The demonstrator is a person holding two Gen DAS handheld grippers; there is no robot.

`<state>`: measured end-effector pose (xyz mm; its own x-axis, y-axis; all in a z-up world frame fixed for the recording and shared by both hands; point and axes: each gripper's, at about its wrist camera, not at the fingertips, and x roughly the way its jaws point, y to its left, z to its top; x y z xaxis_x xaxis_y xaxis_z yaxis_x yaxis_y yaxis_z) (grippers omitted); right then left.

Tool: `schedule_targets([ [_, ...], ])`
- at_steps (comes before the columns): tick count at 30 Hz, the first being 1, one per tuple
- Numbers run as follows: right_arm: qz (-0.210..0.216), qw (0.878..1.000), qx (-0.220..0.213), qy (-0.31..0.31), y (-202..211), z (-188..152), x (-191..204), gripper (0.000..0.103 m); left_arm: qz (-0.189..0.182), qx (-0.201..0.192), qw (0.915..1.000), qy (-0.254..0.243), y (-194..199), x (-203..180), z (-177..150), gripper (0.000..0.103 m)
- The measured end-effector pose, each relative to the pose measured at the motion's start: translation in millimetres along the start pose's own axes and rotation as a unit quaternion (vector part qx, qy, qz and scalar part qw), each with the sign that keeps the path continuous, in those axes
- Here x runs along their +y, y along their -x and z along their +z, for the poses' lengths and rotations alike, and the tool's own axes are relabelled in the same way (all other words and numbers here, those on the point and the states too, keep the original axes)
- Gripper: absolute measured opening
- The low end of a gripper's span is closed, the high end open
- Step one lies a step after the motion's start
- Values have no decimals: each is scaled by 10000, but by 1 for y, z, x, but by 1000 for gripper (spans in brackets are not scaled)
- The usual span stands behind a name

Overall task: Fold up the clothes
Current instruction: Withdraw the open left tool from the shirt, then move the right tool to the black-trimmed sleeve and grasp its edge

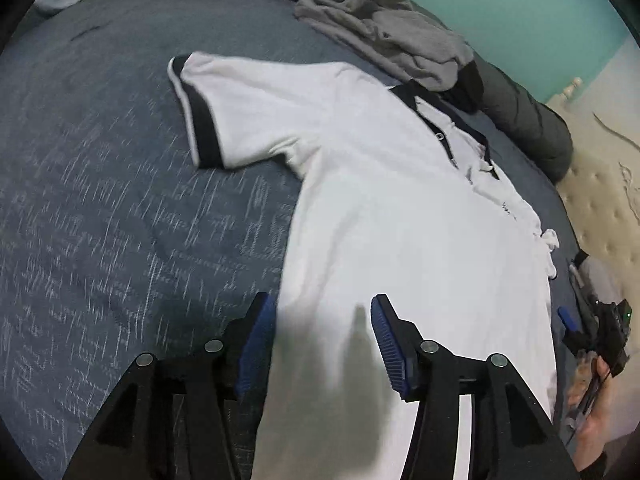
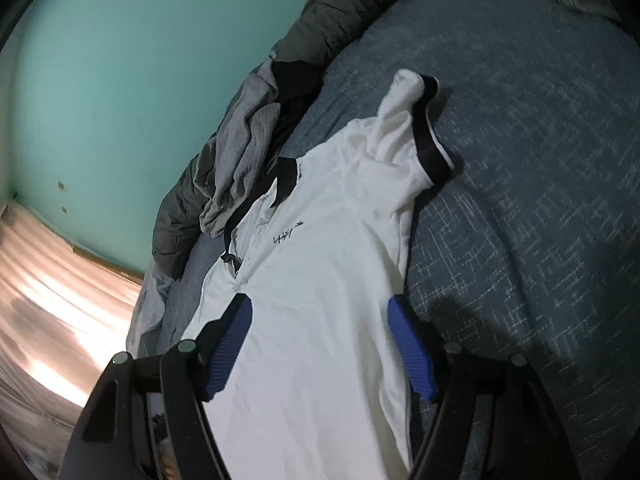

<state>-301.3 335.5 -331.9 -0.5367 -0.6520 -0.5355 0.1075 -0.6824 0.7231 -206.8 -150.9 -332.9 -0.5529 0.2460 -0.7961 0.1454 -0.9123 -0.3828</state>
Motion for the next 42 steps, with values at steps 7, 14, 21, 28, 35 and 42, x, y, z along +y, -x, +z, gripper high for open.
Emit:
schedule_targets([
  [7,-647,9968,12,472,4,16,4,76,128,-42,9995,-269,-4,-10,8,73],
  [14,-1397,9845,171,1049,-10,70,3,80,193,-24,9996,-199,-5,-10,10,77],
  [21,-2097,9632,404,1633,-35,120,0,81,167,-32,9996,-236,-6,-15,11,78],
  [28,-2638,9358,774,2205,-64,132,1,81,104,-22,9998,-186,-6,-13,9,78],
  [35,-2839,9281,904,2233,-81,134,-13,69,100,-37,9998,-149,-7,-11,8,78],
  [42,-3027,9191,926,2344,-92,138,-15,68,98,28,9998,-163,-11,-12,7,78],
])
